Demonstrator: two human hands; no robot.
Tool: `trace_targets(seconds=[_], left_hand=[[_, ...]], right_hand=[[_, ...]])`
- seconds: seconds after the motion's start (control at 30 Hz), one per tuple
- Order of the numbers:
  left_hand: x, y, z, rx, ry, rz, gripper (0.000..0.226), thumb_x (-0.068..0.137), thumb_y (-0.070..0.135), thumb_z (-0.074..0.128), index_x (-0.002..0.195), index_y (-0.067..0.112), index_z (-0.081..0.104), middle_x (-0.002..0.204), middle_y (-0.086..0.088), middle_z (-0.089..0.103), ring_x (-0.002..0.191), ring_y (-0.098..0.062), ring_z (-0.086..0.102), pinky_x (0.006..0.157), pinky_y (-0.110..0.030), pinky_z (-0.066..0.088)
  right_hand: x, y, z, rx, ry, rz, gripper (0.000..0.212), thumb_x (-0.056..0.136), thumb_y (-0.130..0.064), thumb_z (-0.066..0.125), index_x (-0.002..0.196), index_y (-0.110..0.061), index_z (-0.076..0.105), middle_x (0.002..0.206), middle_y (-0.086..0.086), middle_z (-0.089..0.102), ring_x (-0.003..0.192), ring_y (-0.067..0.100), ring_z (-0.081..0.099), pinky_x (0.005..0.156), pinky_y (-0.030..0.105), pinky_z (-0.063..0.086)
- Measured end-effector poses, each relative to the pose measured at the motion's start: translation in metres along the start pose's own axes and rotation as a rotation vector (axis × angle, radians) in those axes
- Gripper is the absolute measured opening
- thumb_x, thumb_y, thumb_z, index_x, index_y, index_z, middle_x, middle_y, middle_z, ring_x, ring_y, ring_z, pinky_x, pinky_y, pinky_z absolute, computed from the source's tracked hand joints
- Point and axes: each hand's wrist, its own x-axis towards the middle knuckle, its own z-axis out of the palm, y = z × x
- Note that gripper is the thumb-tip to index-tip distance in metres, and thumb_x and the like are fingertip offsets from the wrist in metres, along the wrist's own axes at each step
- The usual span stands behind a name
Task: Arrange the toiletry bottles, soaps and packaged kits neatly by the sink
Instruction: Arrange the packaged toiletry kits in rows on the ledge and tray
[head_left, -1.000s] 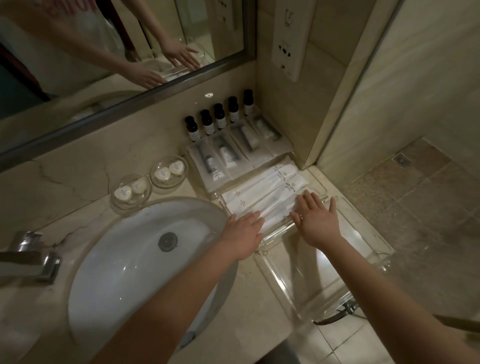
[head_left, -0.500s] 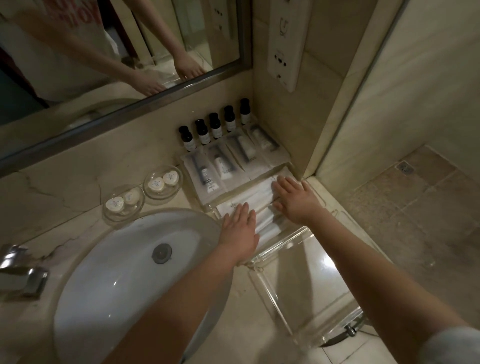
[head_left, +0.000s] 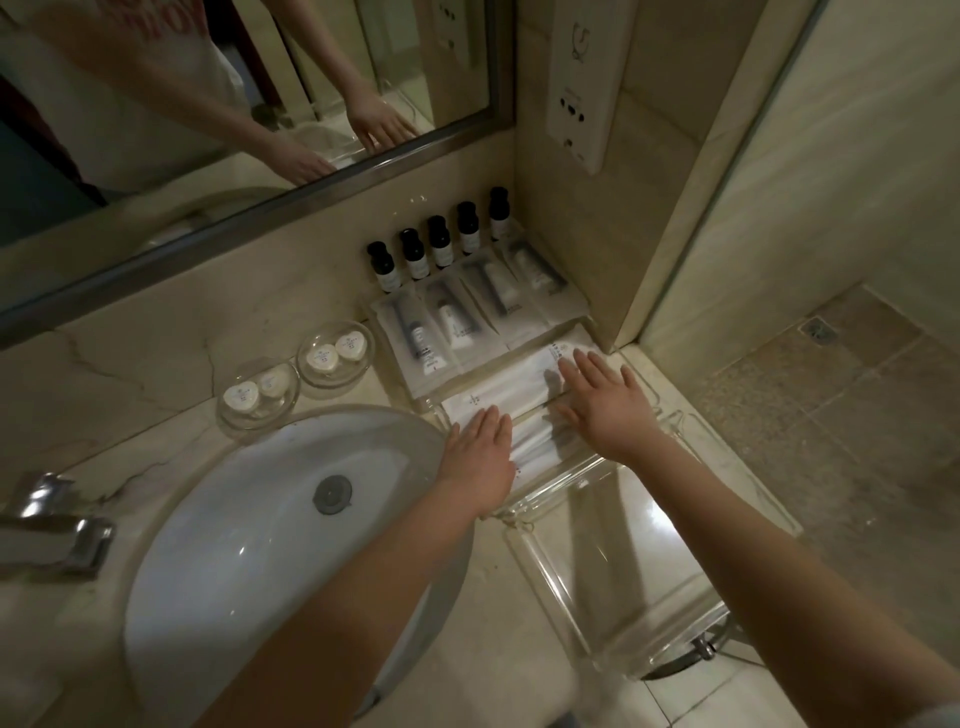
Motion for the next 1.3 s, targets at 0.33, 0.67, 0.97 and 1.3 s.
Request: trace_targets(seconds=[0.33,0.67,0.97,1.3], left_hand=[[-0.017,0.004,0.009,0.002,0.021,0.185,0.045,0.1,0.027,0.03,0.145,0.028,0.027,0.16,0.003,0.005,0.147,-0.017,-0.001,0.117,-0.049,-0.002],[-0.01,-0.003,0.01,0.169,0.063,0.143,0.048,0.096,0.017,0.036,0.143,0.022,0.027,0.159,0.007,0.004,0.147,-0.019,-0.002,0.116,-0.053,0.001],[-0.02,0.001,0.013,0.02,0.123,0.148,0.042,0.097,0.022,0.035,0.139,0.02,0.038,0.159,0.001,0.012,0.147,-0.016,0.006,0.117,-0.046,0.003],[-0.043,-0.016,-0.013,-0.039,0.25,0.077,0.046,0.099,0.028,0.031,0.143,0.019,0.032,0.157,-0.003,0.018,0.147,-0.019,0.009,0.117,-0.046,0.013]], right_hand=[[-0.016,0.012,-0.001,0.089,-0.047,0.036,0.061,0.076,-0.046,0.066,0.131,-0.025,0.049,0.136,0.009,0.044,0.131,0.029,0.038,0.106,0.04,0.037],[-0.018,0.004,-0.005,0.093,-0.031,0.106,0.059,0.081,-0.04,0.064,0.135,-0.023,0.045,0.14,0.013,0.041,0.134,0.028,0.035,0.104,0.037,0.038],[-0.024,0.0,-0.005,0.116,0.014,0.098,0.059,0.079,-0.039,0.066,0.13,-0.017,0.047,0.124,0.008,0.048,0.12,0.027,0.045,0.093,0.037,0.042],[-0.035,-0.042,-0.021,0.074,0.121,-0.005,0.063,0.091,-0.041,0.05,0.146,-0.02,0.028,0.157,0.01,0.019,0.145,0.026,0.017,0.117,0.045,0.022]])
